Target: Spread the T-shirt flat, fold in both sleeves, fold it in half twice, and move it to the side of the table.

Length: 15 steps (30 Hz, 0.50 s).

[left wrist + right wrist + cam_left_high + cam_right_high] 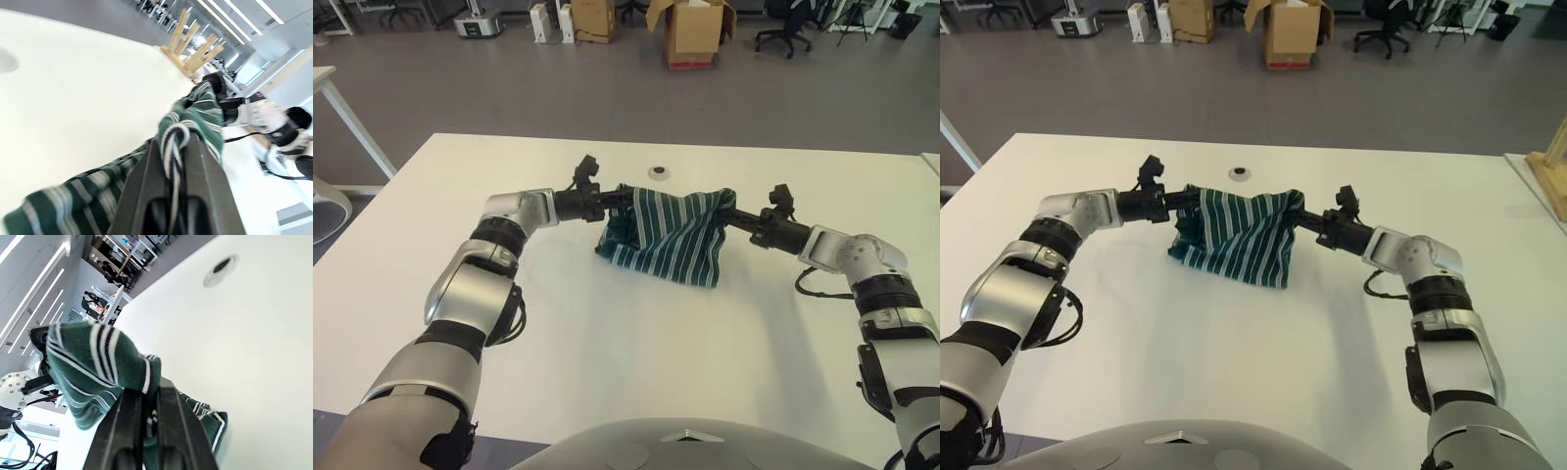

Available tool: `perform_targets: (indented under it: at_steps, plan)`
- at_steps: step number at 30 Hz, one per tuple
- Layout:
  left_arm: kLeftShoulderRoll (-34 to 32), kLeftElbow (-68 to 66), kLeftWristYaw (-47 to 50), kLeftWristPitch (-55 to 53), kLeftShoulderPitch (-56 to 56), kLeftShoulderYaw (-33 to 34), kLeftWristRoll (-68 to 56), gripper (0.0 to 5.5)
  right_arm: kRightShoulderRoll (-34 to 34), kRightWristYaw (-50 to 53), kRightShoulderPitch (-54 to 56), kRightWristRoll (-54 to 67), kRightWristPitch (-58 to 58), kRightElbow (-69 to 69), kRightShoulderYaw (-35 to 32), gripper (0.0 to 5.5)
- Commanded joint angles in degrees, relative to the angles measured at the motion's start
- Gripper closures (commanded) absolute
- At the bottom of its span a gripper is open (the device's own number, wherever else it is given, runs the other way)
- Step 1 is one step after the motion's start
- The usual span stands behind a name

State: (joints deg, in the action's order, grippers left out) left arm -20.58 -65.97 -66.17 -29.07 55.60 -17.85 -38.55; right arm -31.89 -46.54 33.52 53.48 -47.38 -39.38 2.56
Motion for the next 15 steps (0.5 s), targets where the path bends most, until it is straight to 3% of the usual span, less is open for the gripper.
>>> perform_targets:
  at_steps: [1,4,5,9,12,15]
  plan:
    - [2.4,-6.2,7.9,5.8,0.9,5.3,6.2,5.5,2.3,-0.1,2.5,-6.0,-0.3,-3.2,-0.9,5.35]
    - [5.0,-8.9,17.4,9.7,1.6,11.6,8.0,5.5,4.0,1.2,3.4,-10.2,0.9,-6.3,-2.2,5.35]
    - [5.9,-9.3,19.6,10.4,1.6,13.4,8.4,5.16,4.7,3.1,3.8,-11.7,2.7,-8.3,-3.1,5.35]
    - [8.6,-10.0,25.2,11.3,1.0,19.7,9.9,4.59,6.6,6.1,5.3,-14.0,6.3,-13.0,-8.8,4.51]
    - [9.1,-10.1,27.7,12.4,0.2,21.4,13.2,4.09,7.1,8.2,6.4,-15.1,8.3,-14.6,-12.3,3.96]
    - [7.6,-9.3,34.2,23.1,-0.2,20.7,19.6,3.72,7.2,11.1,6.2,-20.1,16.2,-13.0,-12.3,3.91]
